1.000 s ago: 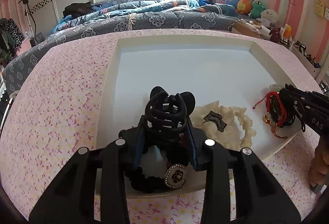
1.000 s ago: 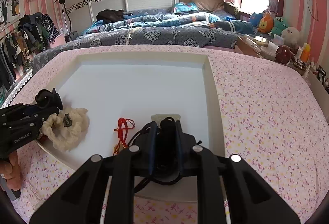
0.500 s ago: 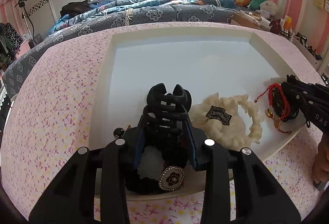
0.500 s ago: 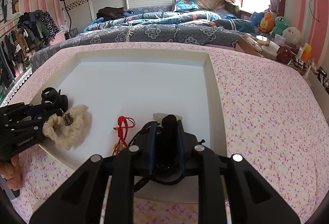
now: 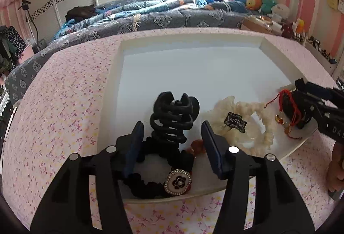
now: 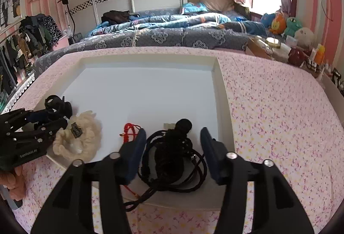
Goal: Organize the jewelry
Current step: 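Open both tools to release the claw clip and pendant in the tray, then withdraw both open tools from the tray toward the watch and charm, then grasp the white-strap gold watch with the left tool while the right tool grasps the cord charm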
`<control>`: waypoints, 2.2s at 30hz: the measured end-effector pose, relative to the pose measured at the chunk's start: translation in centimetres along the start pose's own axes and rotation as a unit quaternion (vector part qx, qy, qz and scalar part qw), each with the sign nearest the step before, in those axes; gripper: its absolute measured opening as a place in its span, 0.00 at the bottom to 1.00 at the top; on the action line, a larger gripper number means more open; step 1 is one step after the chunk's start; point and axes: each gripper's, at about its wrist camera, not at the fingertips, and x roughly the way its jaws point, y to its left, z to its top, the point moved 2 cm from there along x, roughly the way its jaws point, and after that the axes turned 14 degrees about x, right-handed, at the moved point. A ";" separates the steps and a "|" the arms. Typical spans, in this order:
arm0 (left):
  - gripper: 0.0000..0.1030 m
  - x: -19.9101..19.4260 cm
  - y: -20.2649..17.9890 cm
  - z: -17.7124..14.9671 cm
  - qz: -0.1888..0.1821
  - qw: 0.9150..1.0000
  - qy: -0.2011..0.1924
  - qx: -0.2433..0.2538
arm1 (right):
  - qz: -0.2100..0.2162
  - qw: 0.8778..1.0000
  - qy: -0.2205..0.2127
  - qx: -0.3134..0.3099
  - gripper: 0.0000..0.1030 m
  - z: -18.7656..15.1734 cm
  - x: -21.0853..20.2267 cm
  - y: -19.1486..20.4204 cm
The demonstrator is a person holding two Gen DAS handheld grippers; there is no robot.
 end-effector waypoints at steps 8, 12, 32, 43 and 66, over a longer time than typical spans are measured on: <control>0.55 -2.9 0.8 -0.2 0.031 0.999 -0.041 -0.006 | -0.001 0.999 -0.036 0.014 0.59 0.7 -2.5 -1.3; 0.55 -4.1 1.4 0.1 0.031 0.998 -0.041 -0.021 | 0.009 0.998 -0.051 0.034 0.59 2.0 -4.0 -2.3; 0.59 -14.2 -11.1 -6.3 -0.022 0.997 -0.062 0.034 | 0.015 0.999 -0.043 -0.010 0.59 0.1 -11.8 -8.4; 0.64 -12.1 -13.4 -9.3 -0.037 0.999 -0.001 0.006 | 0.021 1.000 0.006 0.007 0.59 -6.6 -13.8 -12.8; 0.59 -9.6 -13.9 -8.6 -0.031 0.999 0.044 0.009 | 0.005 0.996 0.079 -0.039 0.14 -10.2 -11.0 -11.4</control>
